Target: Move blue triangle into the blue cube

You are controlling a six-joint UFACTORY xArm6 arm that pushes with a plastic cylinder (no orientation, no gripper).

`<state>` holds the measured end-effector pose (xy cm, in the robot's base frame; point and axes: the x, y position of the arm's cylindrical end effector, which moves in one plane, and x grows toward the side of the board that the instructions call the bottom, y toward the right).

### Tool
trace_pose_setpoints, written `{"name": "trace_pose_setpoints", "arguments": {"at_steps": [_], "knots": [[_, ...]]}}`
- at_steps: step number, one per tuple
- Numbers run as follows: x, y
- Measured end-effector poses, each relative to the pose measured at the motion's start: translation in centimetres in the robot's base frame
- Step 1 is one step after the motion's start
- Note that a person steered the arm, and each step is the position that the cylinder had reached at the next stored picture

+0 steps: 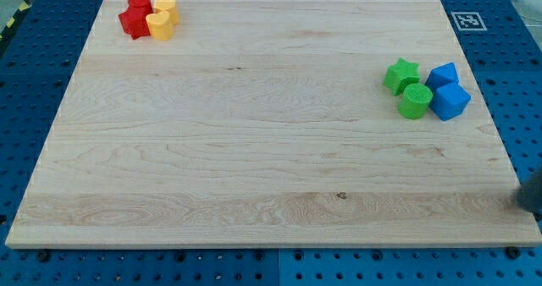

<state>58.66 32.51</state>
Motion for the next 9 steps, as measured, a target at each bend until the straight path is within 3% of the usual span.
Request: {"name": "trace_pose_setpoints", "arguments": {"at_steps": [3,4,6,7,9], "knots": [[-11.0,2.0],[-11.5,2.0],[-27.4,-1.5],[-26.6,-5.8],[-23.0,-5.9]]}}
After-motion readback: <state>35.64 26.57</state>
